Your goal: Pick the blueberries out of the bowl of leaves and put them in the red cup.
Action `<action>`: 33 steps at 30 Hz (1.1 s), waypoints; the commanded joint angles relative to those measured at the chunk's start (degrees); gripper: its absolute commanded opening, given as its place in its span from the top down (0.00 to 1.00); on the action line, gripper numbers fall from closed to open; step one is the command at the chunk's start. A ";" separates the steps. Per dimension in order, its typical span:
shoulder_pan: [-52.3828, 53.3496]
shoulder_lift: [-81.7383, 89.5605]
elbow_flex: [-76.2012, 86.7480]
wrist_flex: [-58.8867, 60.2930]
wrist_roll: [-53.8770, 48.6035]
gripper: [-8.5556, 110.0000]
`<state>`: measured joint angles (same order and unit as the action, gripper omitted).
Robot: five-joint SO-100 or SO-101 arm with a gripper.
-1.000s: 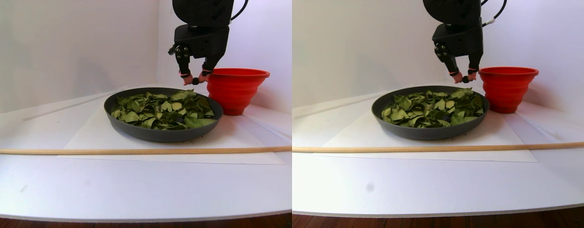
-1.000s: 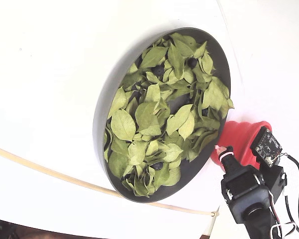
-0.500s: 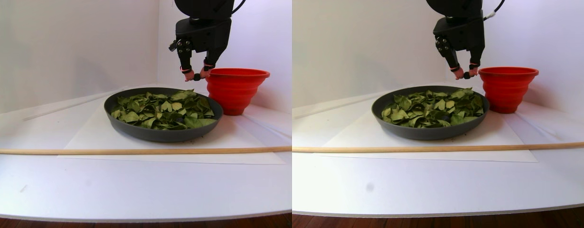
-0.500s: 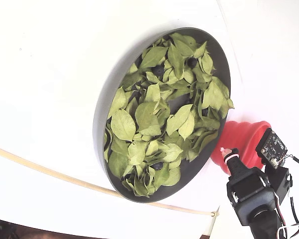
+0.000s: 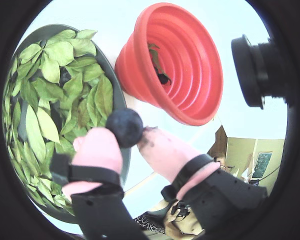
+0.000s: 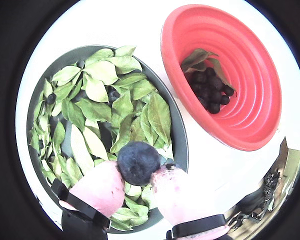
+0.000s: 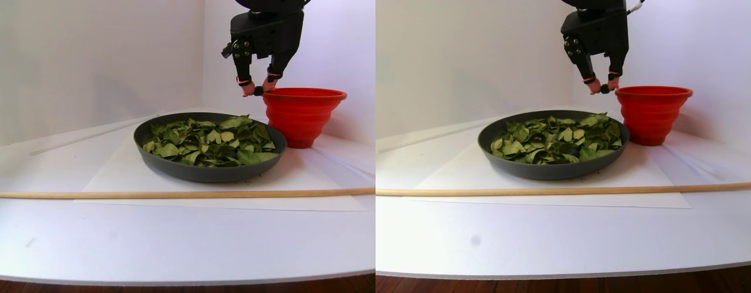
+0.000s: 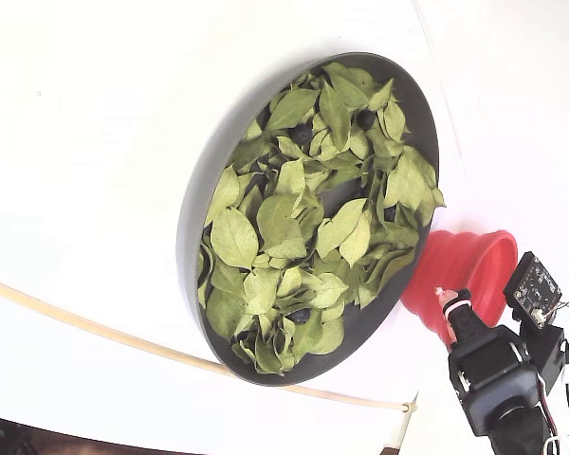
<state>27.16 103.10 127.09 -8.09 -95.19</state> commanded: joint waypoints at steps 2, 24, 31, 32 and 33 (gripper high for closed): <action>2.55 6.50 -4.04 0.53 -0.97 0.85; 6.15 3.60 -10.02 1.49 -1.32 0.85; 7.91 0.62 -12.30 1.14 -1.32 0.85; 8.09 -0.09 -12.66 0.62 -1.32 0.85; 8.26 -0.70 -13.01 0.44 -1.32 0.85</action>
<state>33.22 102.13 118.12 -6.94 -96.42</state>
